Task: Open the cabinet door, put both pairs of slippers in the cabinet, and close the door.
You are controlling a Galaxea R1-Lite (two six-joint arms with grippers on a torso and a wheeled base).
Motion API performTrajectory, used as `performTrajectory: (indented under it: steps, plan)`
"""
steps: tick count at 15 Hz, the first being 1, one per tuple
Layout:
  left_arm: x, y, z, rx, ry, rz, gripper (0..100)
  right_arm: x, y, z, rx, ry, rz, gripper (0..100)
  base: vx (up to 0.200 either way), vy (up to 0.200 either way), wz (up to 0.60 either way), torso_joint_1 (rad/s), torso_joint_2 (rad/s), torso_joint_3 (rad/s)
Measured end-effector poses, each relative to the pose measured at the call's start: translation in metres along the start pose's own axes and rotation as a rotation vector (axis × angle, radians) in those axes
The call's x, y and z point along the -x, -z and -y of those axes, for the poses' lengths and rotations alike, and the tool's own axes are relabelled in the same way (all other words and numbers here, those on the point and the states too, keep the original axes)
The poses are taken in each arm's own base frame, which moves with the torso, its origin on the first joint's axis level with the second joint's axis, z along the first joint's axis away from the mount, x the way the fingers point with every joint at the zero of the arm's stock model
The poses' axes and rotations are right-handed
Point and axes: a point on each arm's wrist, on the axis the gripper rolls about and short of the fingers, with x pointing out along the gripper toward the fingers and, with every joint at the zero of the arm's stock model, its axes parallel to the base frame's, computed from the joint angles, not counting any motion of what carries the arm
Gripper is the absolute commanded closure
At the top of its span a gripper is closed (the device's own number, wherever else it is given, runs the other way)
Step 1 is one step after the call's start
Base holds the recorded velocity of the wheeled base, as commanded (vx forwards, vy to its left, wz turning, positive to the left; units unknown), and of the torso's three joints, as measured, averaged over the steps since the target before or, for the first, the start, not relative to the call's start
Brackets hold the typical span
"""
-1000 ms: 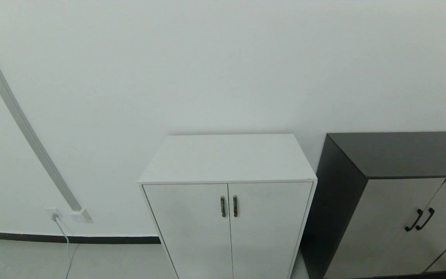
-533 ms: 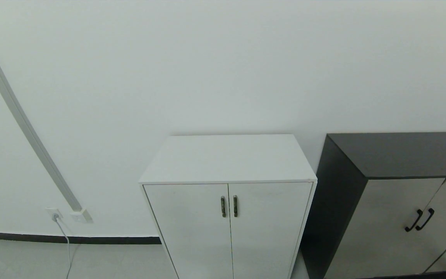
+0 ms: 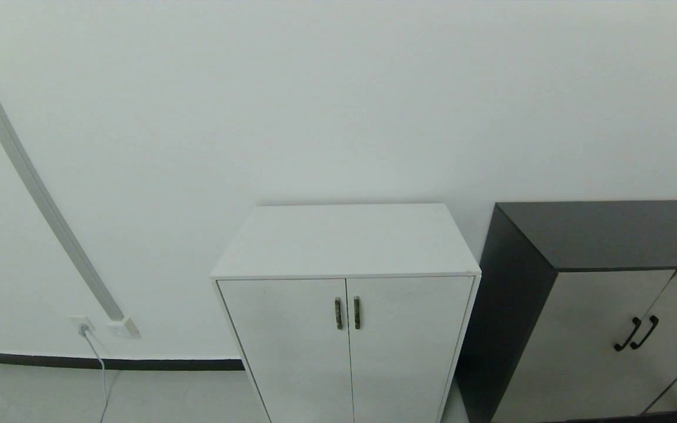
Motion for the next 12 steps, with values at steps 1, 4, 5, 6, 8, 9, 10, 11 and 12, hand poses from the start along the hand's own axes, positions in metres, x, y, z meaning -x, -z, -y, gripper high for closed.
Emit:
performTrajectory:
  steps: [1, 4, 5, 6, 8, 9, 10, 11, 12]
  plan:
    - [0.0000, 0.0000, 0.0000, 0.000, 0.000, 0.000, 100, 0.0007, 0.0001, 0.0006, 0.008, 0.034, 0.009, 100, 0.000, 0.000, 0.00, 0.000, 0.00, 0.000]
    - [0.0000, 0.0000, 0.0000, 0.000, 0.000, 0.000, 100, 0.0024, 0.0010, 0.0017, 0.048, 0.103, 0.030, 100, 0.000, 0.000, 0.00, 0.000, 0.00, 0.000]
    - [0.0000, 0.0000, 0.0000, 0.000, -0.001, 0.000, 100, 0.0029, 0.0016, 0.0017, 0.061, 0.094, 0.040, 100, 0.000, 0.000, 0.00, 0.000, 0.00, 0.000]
    - [0.0000, 0.0000, 0.0000, 0.000, -0.001, 0.000, 100, 0.0028, 0.0030, 0.0017, 0.065, 0.086, 0.048, 100, 0.000, 0.000, 0.00, 0.000, 0.00, 0.000]
    - [0.0000, 0.0000, 0.0000, 0.000, -0.001, 0.000, 100, 0.0015, 0.0069, 0.0016, 0.065, 0.073, 0.066, 100, 0.000, 0.000, 0.00, 0.000, 0.00, 0.000]
    - [0.0000, 0.0000, 0.0000, 0.000, -0.001, 0.000, 100, 0.0014, 0.0076, 0.0016, 0.065, 0.073, 0.069, 100, 0.000, 0.000, 0.00, 0.000, 0.00, 0.000]
    - [0.0000, 0.0000, 0.0000, 0.000, 0.000, 0.000, 100, 0.0012, 0.0086, 0.0015, 0.063, 0.080, 0.067, 100, 0.000, 0.000, 0.00, 0.000, 0.00, 0.000]
    - [0.0000, 0.0000, 0.0000, 0.000, -0.001, 0.000, 100, 0.0012, 0.0088, 0.0011, 0.060, 0.102, 0.067, 100, 0.000, 0.000, 0.00, 0.000, 0.00, 0.000]
    - [0.0000, 0.0000, 0.0000, 0.000, -0.001, 0.000, 100, 0.0011, 0.0093, 0.0006, 0.055, 0.138, 0.065, 100, 0.000, 0.000, 0.00, 0.000, 0.00, 0.000]
